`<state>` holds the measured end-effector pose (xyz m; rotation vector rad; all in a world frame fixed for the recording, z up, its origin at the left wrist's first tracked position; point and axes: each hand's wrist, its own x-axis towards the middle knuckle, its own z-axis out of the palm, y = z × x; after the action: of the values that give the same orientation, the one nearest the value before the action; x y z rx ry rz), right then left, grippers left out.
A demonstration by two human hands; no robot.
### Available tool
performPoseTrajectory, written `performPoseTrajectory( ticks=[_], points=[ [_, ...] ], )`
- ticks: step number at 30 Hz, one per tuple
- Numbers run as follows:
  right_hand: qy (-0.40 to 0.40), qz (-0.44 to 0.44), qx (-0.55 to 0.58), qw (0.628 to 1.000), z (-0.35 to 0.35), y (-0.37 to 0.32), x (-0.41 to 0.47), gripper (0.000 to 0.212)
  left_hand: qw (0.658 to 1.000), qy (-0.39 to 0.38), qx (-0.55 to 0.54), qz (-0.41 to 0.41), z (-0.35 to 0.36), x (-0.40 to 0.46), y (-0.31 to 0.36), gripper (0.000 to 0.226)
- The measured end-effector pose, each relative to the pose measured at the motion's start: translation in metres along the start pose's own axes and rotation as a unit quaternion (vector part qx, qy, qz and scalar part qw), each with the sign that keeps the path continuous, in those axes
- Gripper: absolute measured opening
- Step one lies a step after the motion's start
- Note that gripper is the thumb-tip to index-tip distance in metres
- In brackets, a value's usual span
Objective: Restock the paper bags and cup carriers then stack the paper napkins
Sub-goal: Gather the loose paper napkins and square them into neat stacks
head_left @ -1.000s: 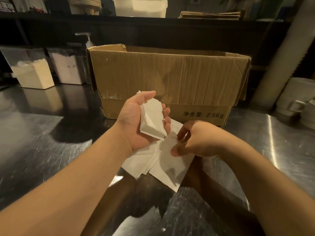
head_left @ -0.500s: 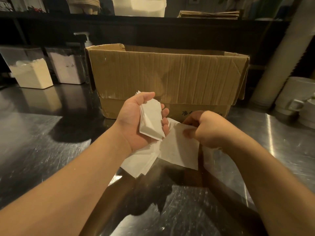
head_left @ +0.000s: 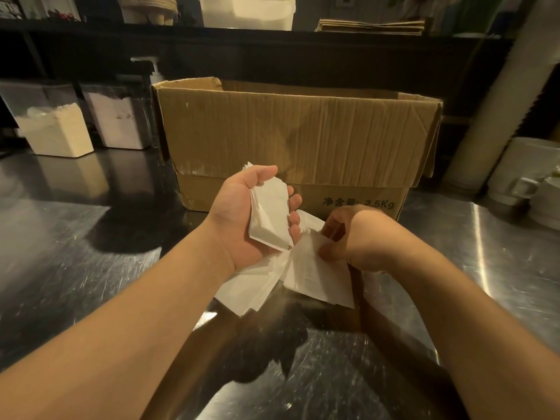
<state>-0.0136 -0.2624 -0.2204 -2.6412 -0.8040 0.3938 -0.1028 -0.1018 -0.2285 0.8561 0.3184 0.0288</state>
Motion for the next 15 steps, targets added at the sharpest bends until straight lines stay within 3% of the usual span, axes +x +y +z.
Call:
performPoseTrajectory(
  ticks=[15],
  points=[
    [0.032, -0.016, 0.002, 0.999, -0.0011, 0.0015, 0.0005, 0.031, 1.000, 0.008, 0.001, 0.000, -0.0002, 0.0004, -0.0013, 0.031]
  ],
)
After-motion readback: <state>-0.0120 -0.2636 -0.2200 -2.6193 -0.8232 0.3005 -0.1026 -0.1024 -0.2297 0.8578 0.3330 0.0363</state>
